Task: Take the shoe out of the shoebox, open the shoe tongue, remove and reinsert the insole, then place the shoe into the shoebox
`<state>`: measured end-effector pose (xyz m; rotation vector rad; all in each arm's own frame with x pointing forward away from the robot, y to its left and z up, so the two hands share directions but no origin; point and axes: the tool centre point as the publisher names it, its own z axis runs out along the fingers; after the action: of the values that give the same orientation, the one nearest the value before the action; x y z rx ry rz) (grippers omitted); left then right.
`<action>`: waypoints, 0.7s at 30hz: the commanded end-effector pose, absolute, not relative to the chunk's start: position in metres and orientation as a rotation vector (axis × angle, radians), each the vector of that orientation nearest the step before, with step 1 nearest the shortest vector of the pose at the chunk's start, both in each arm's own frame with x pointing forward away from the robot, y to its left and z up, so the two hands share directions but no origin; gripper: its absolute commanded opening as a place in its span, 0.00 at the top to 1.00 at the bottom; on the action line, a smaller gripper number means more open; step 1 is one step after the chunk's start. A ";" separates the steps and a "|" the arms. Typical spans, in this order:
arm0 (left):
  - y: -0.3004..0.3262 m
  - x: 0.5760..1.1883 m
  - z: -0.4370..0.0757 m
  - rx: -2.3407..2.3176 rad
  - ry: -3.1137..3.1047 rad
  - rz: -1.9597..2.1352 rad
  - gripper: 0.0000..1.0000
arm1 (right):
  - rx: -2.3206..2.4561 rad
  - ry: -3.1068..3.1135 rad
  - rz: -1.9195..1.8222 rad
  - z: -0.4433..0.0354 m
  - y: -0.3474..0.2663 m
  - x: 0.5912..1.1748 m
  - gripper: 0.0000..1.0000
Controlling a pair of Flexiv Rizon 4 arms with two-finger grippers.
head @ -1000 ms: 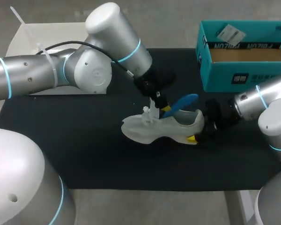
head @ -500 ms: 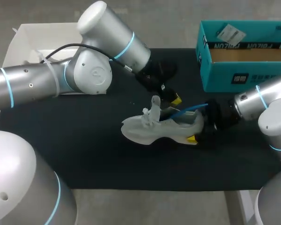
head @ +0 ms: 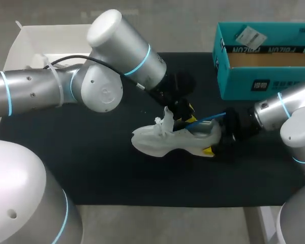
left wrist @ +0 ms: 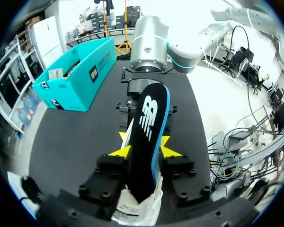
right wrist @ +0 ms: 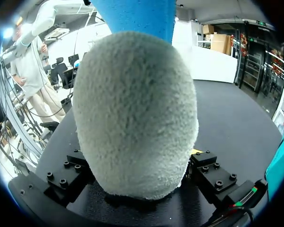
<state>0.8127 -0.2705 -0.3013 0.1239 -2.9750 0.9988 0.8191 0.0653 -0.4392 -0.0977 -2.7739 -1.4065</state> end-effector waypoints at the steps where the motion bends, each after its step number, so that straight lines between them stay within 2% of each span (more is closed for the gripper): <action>1: -0.262 0.801 -0.309 0.131 -3.009 1.071 0.06 | -0.099 -2.776 -1.404 -0.447 0.066 0.817 1.00; 10: -0.270 0.797 -0.318 0.124 -3.055 1.128 0.05 | -0.099 -2.776 -1.404 -0.447 0.066 0.817 1.00; 13: -0.274 0.802 -0.319 0.148 -3.065 1.142 0.08 | -0.099 -2.776 -1.404 -0.447 0.066 0.817 1.00; 15: -0.277 0.806 -0.321 0.159 -3.060 1.138 0.21 | -0.099 -2.776 -1.404 -0.447 0.066 0.817 1.00; 17: -0.280 0.810 -0.322 0.173 -3.053 1.131 0.28 | -0.099 -2.776 -1.404 -0.447 0.066 0.817 1.00; 18: -0.281 0.812 -0.322 0.173 -3.054 1.130 0.36 | -0.099 -2.776 -1.404 -0.447 0.066 0.817 1.00; 21: -0.284 0.815 -0.325 0.168 -3.063 1.121 0.38 | -0.099 -2.776 -1.404 -0.447 0.066 0.817 1.00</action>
<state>0.8096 -0.2749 -0.3196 0.1706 -3.0628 1.1290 0.8191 0.0652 -0.4393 -0.0978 -2.7740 -1.4065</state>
